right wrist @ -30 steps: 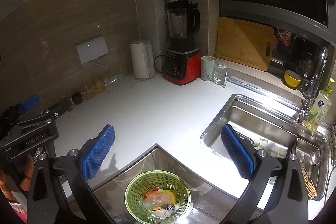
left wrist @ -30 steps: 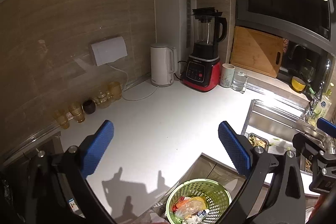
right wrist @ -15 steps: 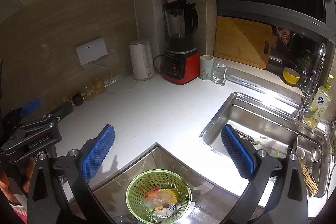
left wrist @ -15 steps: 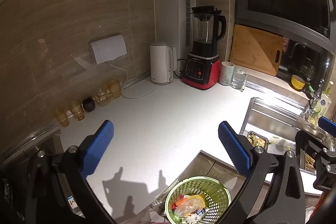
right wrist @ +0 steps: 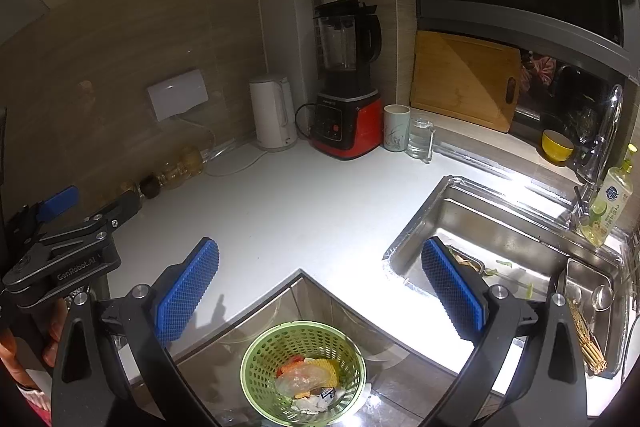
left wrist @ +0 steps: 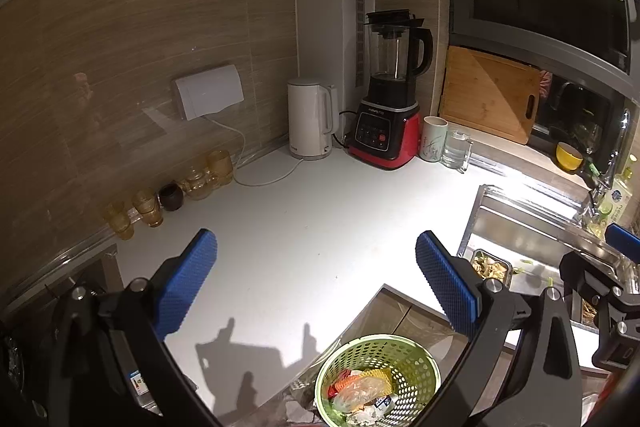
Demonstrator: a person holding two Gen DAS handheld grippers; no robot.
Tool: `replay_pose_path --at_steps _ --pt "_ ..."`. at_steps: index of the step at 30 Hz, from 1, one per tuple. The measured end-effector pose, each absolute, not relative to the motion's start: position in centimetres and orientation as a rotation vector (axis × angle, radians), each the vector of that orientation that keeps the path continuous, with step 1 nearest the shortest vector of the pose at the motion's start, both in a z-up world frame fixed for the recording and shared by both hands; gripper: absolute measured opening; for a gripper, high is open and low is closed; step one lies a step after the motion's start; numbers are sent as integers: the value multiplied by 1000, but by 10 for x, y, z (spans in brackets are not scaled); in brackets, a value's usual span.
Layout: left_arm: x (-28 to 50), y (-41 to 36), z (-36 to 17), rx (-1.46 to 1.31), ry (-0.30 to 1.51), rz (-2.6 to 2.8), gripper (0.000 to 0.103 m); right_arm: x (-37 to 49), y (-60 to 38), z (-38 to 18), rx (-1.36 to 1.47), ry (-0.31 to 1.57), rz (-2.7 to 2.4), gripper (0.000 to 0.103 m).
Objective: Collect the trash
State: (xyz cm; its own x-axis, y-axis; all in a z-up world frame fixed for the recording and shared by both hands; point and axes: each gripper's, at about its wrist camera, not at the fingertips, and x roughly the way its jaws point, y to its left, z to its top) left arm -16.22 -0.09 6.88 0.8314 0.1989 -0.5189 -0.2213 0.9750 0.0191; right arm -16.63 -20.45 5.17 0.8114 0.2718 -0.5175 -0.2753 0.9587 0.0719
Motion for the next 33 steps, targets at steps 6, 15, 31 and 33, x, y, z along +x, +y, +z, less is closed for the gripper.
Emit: replay_pose_path --at_steps 6,15,31,33 --pt "-163 1 68 -48 548 228 95 -167 -201 49 -17 554 299 101" --pt "-163 4 68 -49 549 223 95 -167 -201 49 -18 554 301 101" --pt "-164 5 68 -48 549 224 95 -170 -198 48 -18 556 294 101" --pt "-164 5 68 -47 549 223 95 -170 -198 49 -16 556 295 101"
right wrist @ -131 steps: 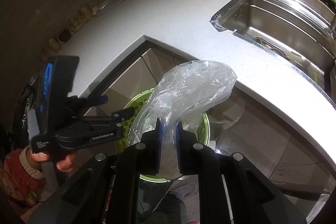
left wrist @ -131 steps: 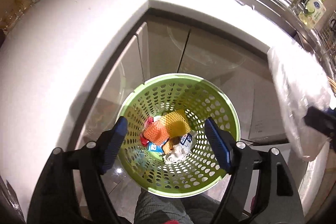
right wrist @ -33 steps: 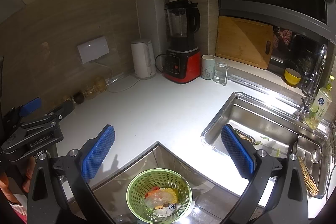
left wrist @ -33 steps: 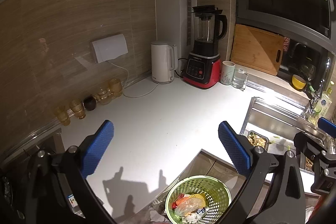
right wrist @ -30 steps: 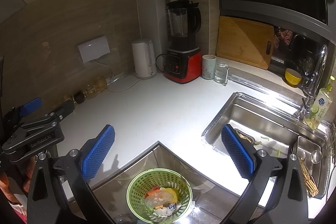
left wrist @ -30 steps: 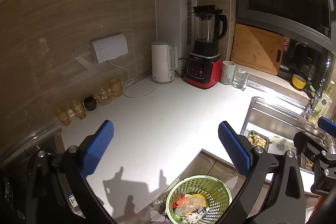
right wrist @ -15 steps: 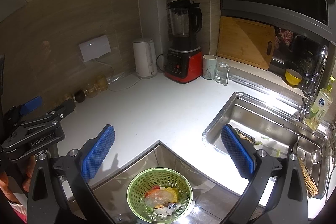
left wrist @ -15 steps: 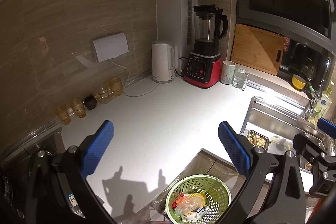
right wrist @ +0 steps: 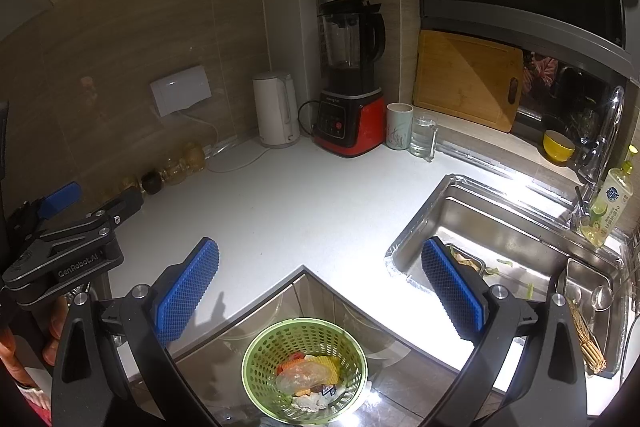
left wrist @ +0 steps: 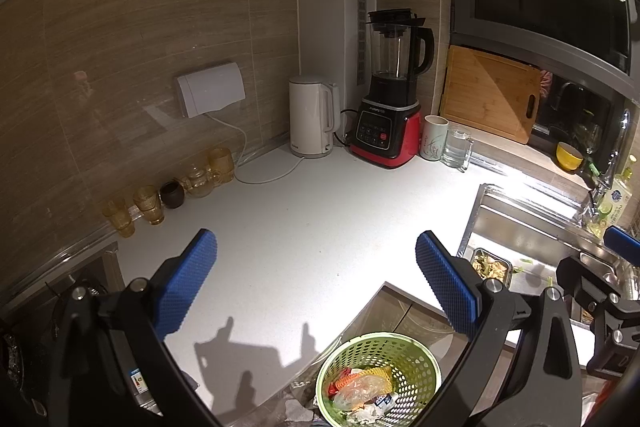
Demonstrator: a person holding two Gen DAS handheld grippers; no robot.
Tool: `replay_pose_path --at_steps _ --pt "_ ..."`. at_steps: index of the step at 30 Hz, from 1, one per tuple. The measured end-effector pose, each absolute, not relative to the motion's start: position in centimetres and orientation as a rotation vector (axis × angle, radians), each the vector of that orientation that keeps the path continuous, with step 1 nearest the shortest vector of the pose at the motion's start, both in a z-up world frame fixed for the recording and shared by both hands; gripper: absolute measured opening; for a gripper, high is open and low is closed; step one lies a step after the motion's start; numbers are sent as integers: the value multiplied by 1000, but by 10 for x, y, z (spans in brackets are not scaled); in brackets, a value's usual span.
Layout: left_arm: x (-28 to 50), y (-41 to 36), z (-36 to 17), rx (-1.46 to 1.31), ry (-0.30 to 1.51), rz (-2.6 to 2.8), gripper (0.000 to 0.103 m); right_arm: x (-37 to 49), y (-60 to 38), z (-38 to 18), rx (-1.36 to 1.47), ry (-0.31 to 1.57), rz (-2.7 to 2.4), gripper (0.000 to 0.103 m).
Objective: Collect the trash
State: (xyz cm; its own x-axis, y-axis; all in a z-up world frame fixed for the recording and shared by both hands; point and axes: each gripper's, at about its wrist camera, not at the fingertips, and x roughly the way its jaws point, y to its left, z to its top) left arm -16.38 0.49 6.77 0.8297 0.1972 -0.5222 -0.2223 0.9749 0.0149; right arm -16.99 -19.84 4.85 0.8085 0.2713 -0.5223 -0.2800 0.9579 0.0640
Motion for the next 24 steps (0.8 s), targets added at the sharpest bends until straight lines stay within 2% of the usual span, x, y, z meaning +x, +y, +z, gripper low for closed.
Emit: replay_pose_path --at_steps 24 --pt "-169 1 67 -48 538 247 95 -174 -195 46 -25 558 296 101"
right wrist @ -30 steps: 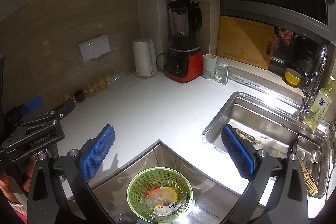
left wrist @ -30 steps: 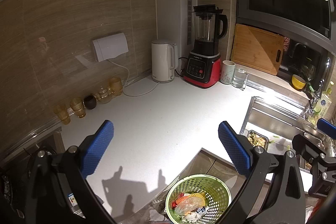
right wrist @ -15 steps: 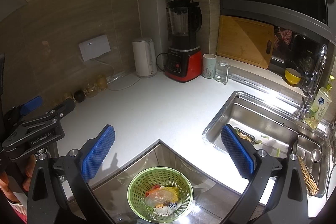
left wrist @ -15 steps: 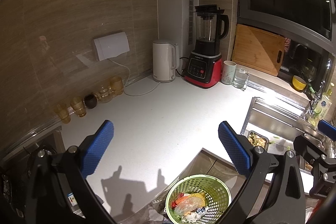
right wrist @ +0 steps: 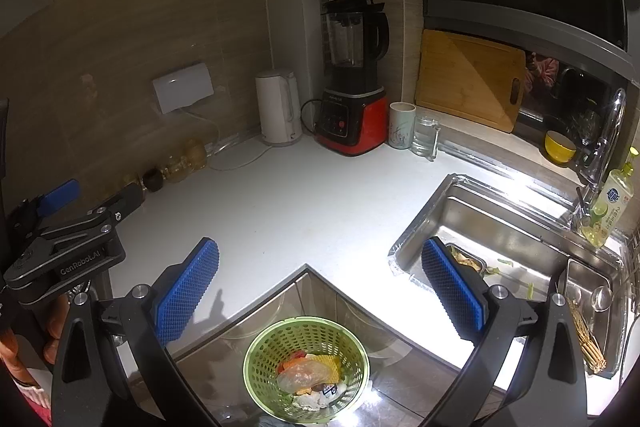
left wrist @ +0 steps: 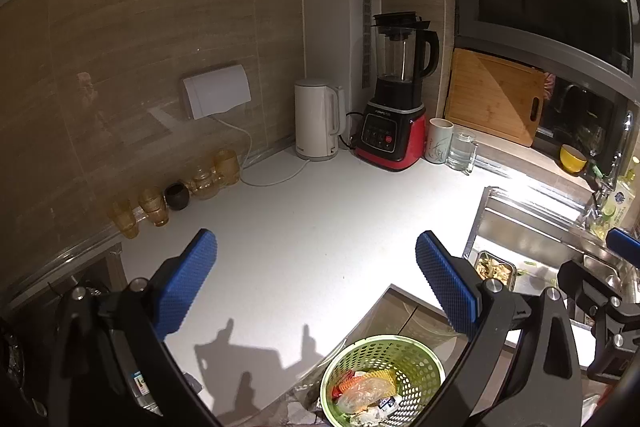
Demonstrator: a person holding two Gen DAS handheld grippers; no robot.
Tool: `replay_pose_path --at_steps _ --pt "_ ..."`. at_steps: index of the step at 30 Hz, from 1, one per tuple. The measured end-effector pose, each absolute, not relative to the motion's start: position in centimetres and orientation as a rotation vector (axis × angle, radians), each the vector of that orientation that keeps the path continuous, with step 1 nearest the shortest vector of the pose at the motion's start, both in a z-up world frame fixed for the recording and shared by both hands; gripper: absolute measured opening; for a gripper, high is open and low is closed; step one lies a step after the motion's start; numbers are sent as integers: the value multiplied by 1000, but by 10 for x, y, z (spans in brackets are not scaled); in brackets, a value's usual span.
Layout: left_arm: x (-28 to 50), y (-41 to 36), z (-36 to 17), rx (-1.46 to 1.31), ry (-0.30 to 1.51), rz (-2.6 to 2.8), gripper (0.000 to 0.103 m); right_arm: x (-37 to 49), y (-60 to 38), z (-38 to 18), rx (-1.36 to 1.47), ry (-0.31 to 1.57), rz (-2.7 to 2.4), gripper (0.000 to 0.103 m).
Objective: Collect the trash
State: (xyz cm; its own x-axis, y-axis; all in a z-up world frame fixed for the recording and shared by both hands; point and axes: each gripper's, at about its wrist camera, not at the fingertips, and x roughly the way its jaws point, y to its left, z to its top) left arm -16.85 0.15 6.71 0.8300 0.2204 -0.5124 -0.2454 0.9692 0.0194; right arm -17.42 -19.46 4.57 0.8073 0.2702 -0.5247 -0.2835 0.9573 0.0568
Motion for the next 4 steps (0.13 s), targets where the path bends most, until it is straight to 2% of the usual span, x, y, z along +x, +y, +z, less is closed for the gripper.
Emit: replay_pose_path --at_steps 4 --pt "-169 1 68 -52 541 247 95 -174 -194 45 -26 558 297 101"
